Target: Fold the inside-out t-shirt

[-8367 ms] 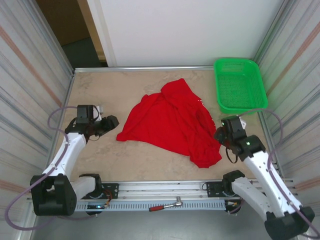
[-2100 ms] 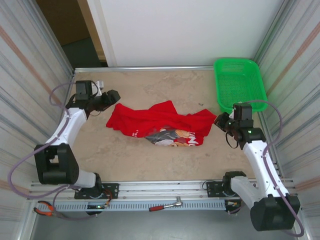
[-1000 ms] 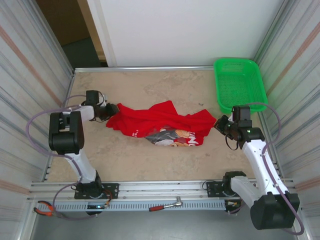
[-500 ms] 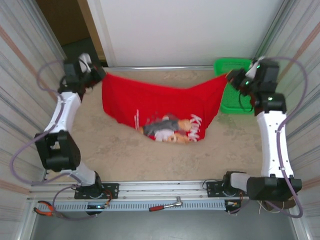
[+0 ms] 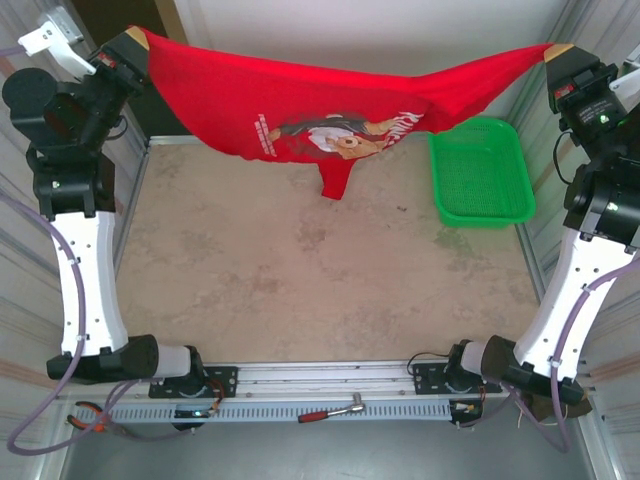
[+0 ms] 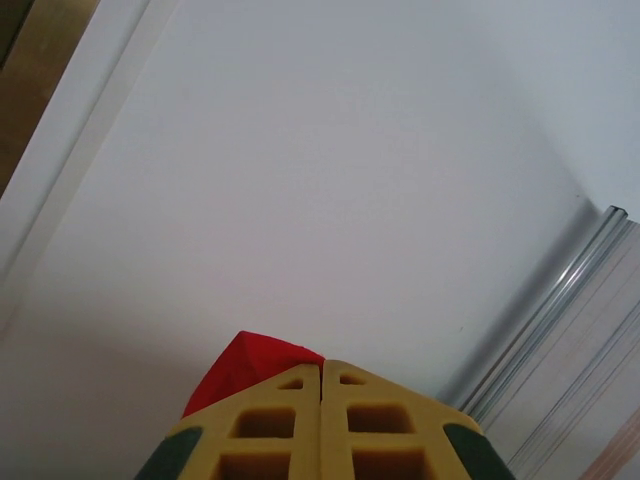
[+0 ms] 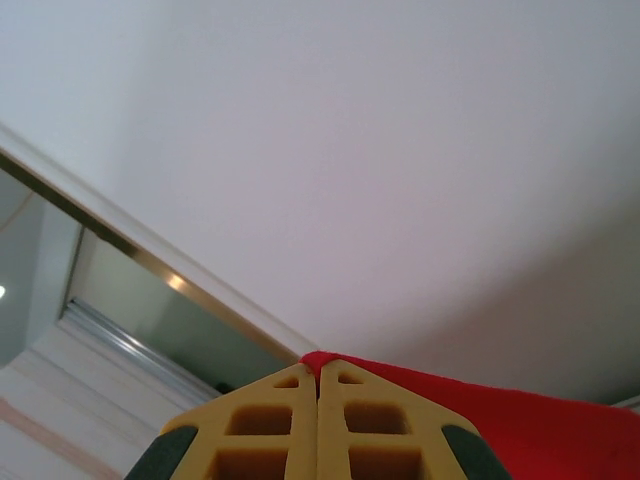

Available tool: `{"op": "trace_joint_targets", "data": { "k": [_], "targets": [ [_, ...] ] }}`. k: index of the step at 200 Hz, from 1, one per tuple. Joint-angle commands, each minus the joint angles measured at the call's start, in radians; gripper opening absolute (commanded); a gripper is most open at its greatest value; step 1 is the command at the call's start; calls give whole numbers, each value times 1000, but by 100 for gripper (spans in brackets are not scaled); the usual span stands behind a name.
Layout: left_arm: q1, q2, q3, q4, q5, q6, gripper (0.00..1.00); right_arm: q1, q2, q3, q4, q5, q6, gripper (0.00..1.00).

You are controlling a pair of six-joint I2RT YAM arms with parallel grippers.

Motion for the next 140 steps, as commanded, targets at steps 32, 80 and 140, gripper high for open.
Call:
{"op": "trace_joint_targets", "data": {
  "k": [32, 80, 140],
  "targets": [
    [17, -106, -52, 72, -62, -41, 0, -31, -100, 86, 87, 41, 26, 0],
    [65, 51, 34, -109, -54, 16, 0, -12, 11, 34, 67, 28, 46, 0],
    [65, 266, 35, -149, 102, -73, 0, 116, 137, -91, 54, 24, 16, 0]
  ]
}}
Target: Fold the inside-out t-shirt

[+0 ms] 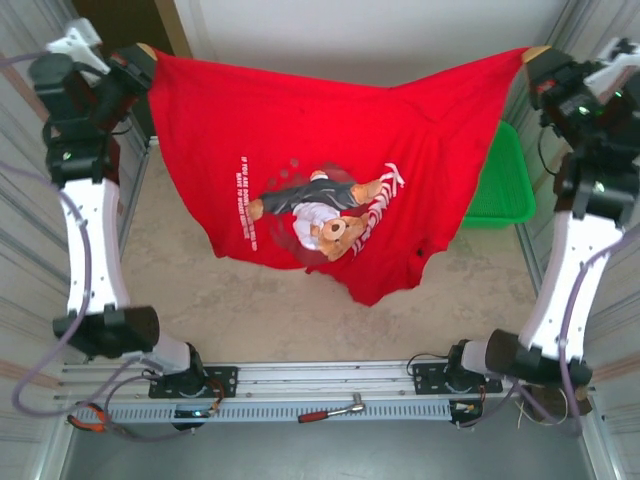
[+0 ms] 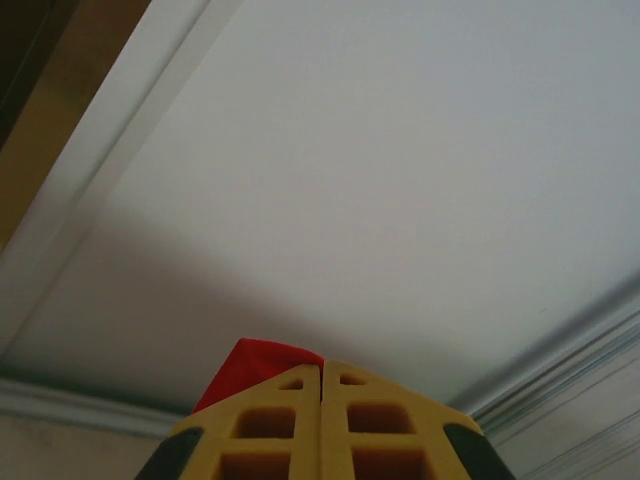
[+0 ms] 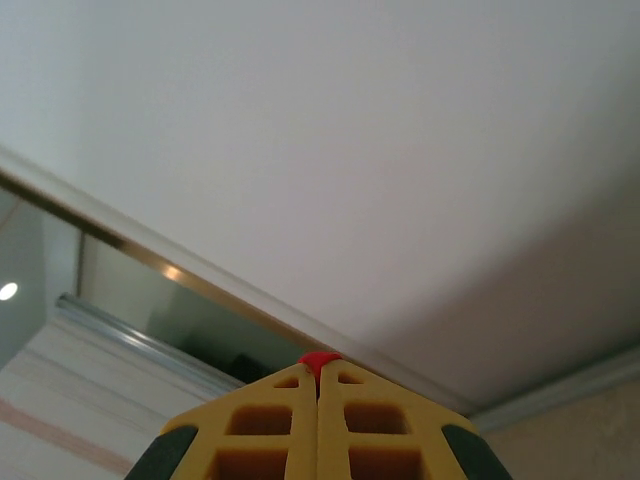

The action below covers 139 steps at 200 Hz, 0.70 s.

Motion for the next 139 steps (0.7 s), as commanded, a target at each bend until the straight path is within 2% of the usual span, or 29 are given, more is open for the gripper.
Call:
{"op": "trace_joint_targets", "data": {
  "k": [1, 52, 74, 112, 139],
  "targets": [
    [4, 65, 12, -45, 54, -46, 0, 33, 41, 14, -5, 19, -12, 0],
    [-39, 95, 280, -91, 44, -51, 0, 71, 115, 297, -61, 31, -7, 0],
    [-49, 53, 270, -68, 44, -65, 0, 75, 79, 315, -65, 36, -4, 0],
    [-64, -61, 150, -23, 46, -64, 0, 76, -66, 210, -49, 39, -8, 0],
    [-64, -123, 128, -16, 25, -60, 0, 56, -141, 214, -63, 62, -22, 0]
  ]
}}
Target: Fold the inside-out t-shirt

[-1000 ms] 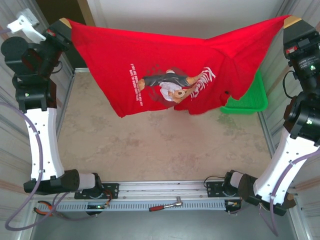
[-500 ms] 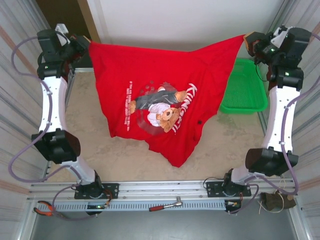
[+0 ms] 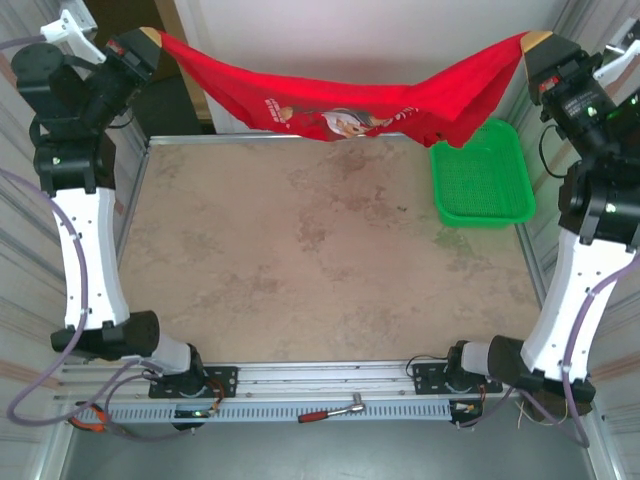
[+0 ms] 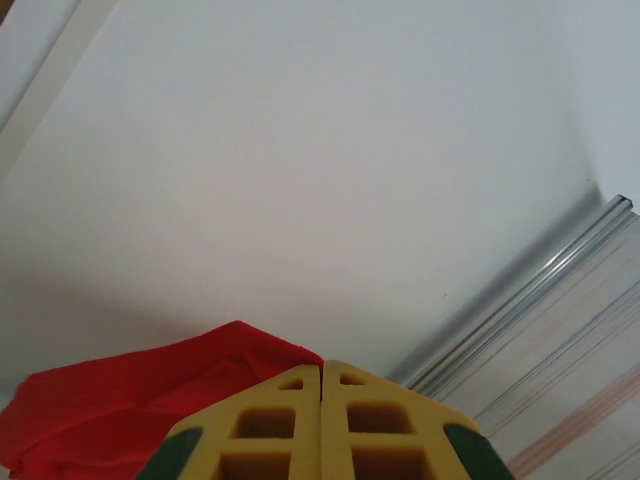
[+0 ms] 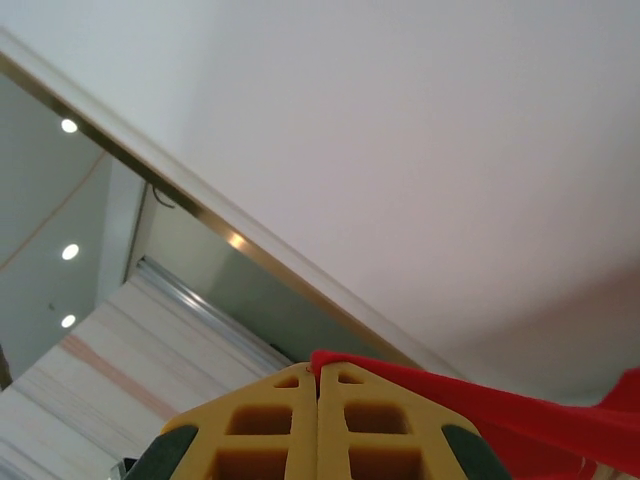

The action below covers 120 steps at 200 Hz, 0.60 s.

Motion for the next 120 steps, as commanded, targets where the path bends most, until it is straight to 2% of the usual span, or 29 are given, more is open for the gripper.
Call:
{"op": "trace_joint_targets", "data": {
  "k": [1, 25, 56, 120],
  "targets": [
    [-1, -41, -19, 48, -9, -7, 0, -20, -57, 5, 23, 33, -21, 0],
    [0, -55, 18, 35, -15, -1, 0, -61, -59, 73, 22, 17, 1, 0],
    [0, -44, 33, 0, -36, 26, 0, -67, -31, 94, 46, -6, 34, 0],
    [-3, 48, -115, -11, -20, 80, 0, 35, 39, -78, 41, 35, -53, 0]
  ]
}}
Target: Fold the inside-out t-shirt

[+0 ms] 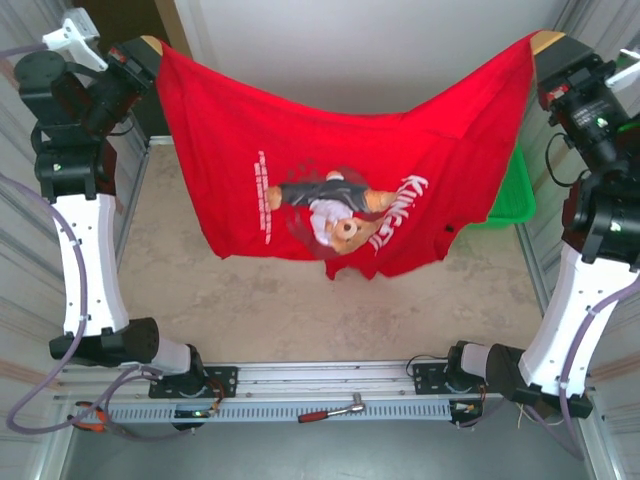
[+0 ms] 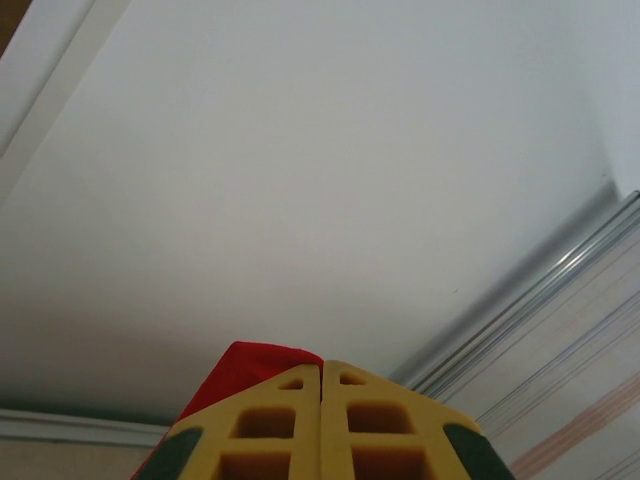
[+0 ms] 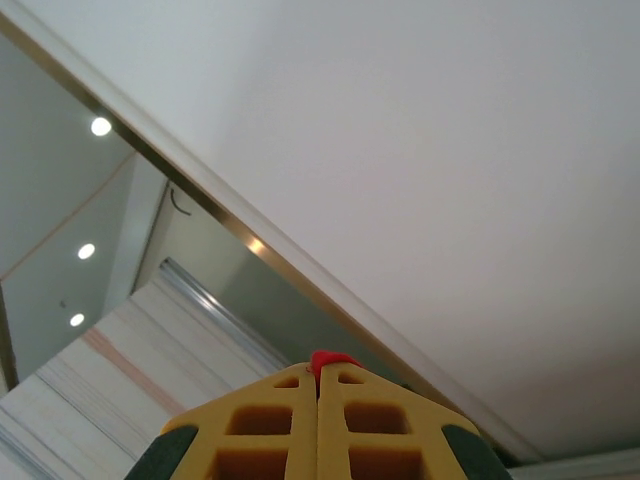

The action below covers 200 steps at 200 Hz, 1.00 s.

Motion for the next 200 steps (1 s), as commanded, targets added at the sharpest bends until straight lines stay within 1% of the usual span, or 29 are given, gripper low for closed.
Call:
{"op": "trace_joint_targets", "data": {
  "k": [1, 21, 40, 55, 68, 91, 103, 115, 130, 143, 164, 170, 176, 187, 200],
  "targets": [
    [-3, 64, -50, -6, -7, 55, 0, 38, 53, -65, 15, 39, -54, 0],
    [-5, 156, -42, -31, 12, 84, 0, 78, 124, -87, 8, 64, -83, 0],
    [-8, 282, 51, -47, 22, 86, 0, 124, 247, -30, 2, 76, -103, 0],
    [-9, 401, 195, -75, 40, 58, 0, 155, 372, 111, -31, 58, -116, 0],
    [-13, 494, 333, -88, 55, 17, 0, 172, 476, 269, -80, 53, -123, 0],
    [-31, 610, 597, -120, 46, -28, 0, 176, 609, 559, -136, 42, -88, 0],
    [-35, 633, 685, -121, 46, -57, 0, 167, 612, 601, -106, 37, -50, 0],
    [-37, 609, 676, -102, 53, -71, 0, 157, 581, 571, -77, 25, -31, 0],
    [-46, 523, 556, -78, 62, -38, 0, 159, 497, 468, -70, 16, -56, 0],
    [-57, 410, 372, -37, 63, 7, 0, 173, 380, 275, -21, 18, -84, 0],
    [-69, 216, 23, 29, 62, 66, 0, 206, 139, -135, 81, 51, -103, 0],
    [-71, 168, -75, 36, 65, 83, 0, 222, 65, -300, 109, 68, -103, 0],
    [-73, 111, -168, 42, 66, 102, 0, 238, -6, -422, 124, 84, -105, 0],
    [-81, 19, -367, 53, 56, 134, 0, 286, -138, -662, 121, 130, -125, 0],
    [-84, -94, -584, 58, 45, 156, 0, 363, -290, -903, 73, 226, -142, 0]
  ]
}}
